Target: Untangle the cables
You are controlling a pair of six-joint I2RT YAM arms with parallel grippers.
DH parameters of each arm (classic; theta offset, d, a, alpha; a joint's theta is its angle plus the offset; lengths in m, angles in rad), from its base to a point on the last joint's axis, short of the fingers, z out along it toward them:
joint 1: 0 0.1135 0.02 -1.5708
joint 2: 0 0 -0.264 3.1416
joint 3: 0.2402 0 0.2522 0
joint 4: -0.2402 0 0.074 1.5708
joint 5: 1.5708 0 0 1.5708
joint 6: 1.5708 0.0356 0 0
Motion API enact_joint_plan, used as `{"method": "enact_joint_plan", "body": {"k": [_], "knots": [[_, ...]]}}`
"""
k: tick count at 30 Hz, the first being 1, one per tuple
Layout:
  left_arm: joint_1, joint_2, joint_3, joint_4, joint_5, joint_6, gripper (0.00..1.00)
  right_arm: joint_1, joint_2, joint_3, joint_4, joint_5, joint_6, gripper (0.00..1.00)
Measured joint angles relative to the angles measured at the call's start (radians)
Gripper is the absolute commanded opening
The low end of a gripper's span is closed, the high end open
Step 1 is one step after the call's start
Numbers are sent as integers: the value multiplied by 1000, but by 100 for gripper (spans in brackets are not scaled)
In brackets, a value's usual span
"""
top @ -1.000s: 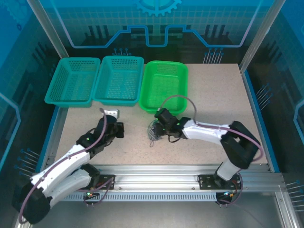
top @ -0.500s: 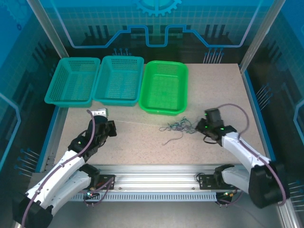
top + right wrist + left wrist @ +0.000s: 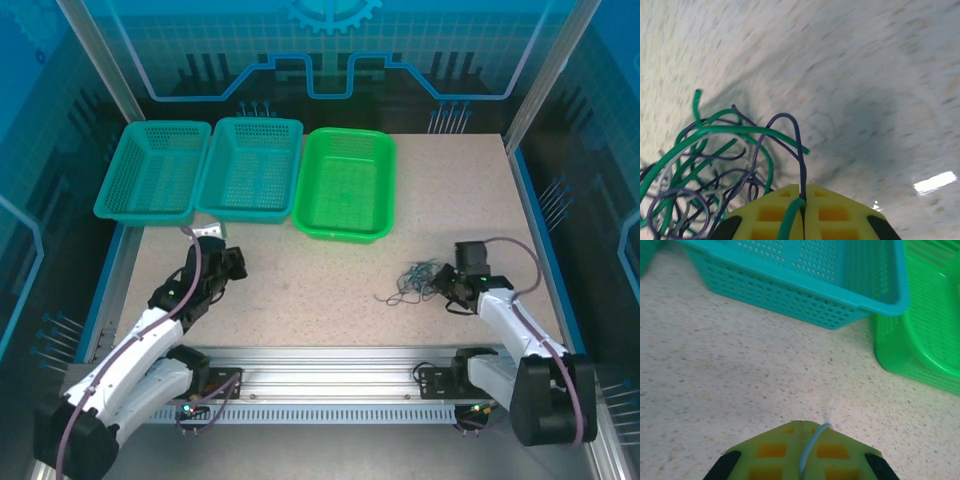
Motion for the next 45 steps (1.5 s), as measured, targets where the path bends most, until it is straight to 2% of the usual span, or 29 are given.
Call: {"method": "enact_joint_plan", "body": {"k": [4, 7, 14, 17, 21, 27, 36, 43, 44, 45], "knots": [[0, 2, 8, 32, 63, 24, 0, 87, -2, 42, -18, 33, 0, 0], [0, -7, 91, 19, 76, 69, 0, 124, -13, 75, -28, 52, 0, 0], [21, 94, 541, 27, -18, 230, 0, 196, -17, 169, -59, 80, -12, 0], [83, 187, 704, 52, -38, 288, 0, 217, -18, 190, -64, 83, -23, 0], [210, 363, 917, 85, -40, 337, 0, 226, -18, 194, -69, 82, -34, 0], [380, 583, 1118, 95, -33, 346, 0, 227, -18, 194, -76, 82, -38, 0], [561, 707, 1164, 92, -53, 360, 0, 229, -18, 206, -84, 82, -45, 0], [643, 789, 1065, 113, -26, 313, 0, 241, 23, 231, -83, 74, -45, 0], [650, 820, 1049, 116, -19, 306, 2, 244, 24, 231, -83, 74, -45, 0], [655, 851, 1037, 118, -14, 304, 10, 245, 24, 231, -84, 74, -45, 0]]}}
